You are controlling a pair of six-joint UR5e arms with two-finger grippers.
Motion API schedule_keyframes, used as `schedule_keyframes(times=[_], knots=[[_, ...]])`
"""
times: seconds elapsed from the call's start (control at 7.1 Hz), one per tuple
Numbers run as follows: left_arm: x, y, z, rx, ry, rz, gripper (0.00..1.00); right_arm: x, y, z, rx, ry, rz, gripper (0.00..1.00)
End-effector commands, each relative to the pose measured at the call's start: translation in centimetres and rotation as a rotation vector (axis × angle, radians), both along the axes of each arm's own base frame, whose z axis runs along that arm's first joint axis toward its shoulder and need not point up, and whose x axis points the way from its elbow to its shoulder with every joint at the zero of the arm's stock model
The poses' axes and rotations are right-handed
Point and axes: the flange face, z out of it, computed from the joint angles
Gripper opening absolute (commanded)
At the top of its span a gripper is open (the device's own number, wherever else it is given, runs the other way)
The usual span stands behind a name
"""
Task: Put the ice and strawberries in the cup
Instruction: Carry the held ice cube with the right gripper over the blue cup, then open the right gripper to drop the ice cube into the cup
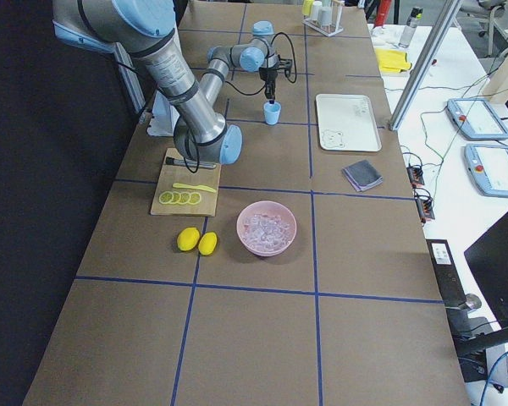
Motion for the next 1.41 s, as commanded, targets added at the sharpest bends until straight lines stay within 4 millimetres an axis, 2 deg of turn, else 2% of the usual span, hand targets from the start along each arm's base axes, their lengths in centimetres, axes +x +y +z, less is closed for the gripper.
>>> schedule_keyframes(times=[0.0,0.14,0.42,0.56,0.7,0.84,0.99,1.27], knots=[[0.0,0.0,0.0,0.002,0.0,0.0,1.0,0.2,0.1,0.9,-0.001,0.008,-0.003,0.85],[0.0,0.0,0.0,0.002,0.0,0.0,1.0,0.3,0.1,0.8,0.001,0.005,-0.003,0.99],[0.0,0.0,0.0,0.002,0.0,0.0,1.0,0.4,0.2,0.3,-0.002,-0.005,-0.008,1.0],[0.0,0.0,0.0,0.001,0.0,0.0,1.0,2.0,-0.5,-0.4,0.004,-0.028,-0.008,1.0],[0.0,0.0,0.0,0.001,0.0,0.0,1.0,4.7,-2.2,0.6,0.023,-0.039,-0.094,1.0],[0.0,0.0,0.0,0.001,0.0,0.0,1.0,7.9,-4.0,2.0,0.011,-0.053,-0.109,1.0],[0.0,0.0,0.1,-0.003,0.0,0.001,1.0,12.0,-5.6,4.0,0.052,-0.055,-0.153,1.0],[0.0,0.0,0.2,-0.001,0.0,0.0,1.0,21.6,-8.2,11.2,0.134,-0.023,-0.257,1.0]])
